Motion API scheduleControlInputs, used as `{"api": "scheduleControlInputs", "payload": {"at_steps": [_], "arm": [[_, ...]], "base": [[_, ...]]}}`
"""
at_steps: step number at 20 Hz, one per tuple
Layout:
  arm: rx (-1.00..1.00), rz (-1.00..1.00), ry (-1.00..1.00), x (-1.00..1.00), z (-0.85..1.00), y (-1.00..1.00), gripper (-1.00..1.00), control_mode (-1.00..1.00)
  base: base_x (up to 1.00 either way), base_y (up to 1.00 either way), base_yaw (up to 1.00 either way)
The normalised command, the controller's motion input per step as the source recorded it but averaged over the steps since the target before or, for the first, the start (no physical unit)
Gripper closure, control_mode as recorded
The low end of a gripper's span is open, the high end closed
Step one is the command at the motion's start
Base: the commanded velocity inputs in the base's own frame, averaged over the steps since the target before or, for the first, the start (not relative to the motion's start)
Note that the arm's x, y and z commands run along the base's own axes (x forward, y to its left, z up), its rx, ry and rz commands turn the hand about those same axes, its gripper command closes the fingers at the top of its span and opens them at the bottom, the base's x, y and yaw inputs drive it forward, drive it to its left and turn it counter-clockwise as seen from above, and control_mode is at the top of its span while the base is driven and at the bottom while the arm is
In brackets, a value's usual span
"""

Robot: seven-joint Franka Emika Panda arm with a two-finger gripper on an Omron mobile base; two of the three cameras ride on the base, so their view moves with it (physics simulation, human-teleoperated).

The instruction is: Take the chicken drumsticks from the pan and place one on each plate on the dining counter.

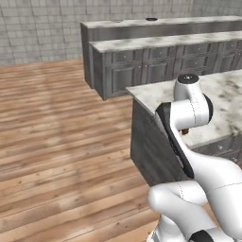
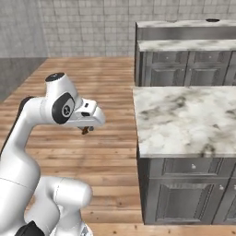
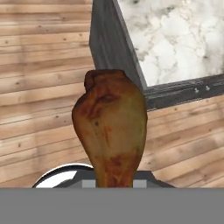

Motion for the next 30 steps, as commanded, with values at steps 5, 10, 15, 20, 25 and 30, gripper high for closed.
{"api": "scheduleControlInputs", "payload": {"at_steps": [5, 10, 15, 20, 25, 30], "arm": [[0.00, 0.00, 0.00, 0.00, 0.00, 0.00, 1.00, 1.00], [0.00, 0.00, 0.00, 0.00, 0.00, 0.00, 1.00, 1.00], [0.00, 0.00, 0.00, 0.00, 0.00, 0.00, 1.00, 1.00], [0.00, 0.00, 0.00, 0.00, 0.00, 0.00, 1.00, 1.00], [0.00, 0.00, 0.00, 0.00, 0.00, 0.00, 1.00, 1.00], [0.00, 0.00, 0.00, 0.00, 0.00, 0.00, 1.00, 1.00]], "base": [[0.68, 0.91, -0.17], [0.87, 0.77, -0.15], [0.96, 0.66, -0.13], [1.00, 0.60, -0.11], [1.00, 0.59, -0.12], [1.00, 0.58, -0.13]]}}
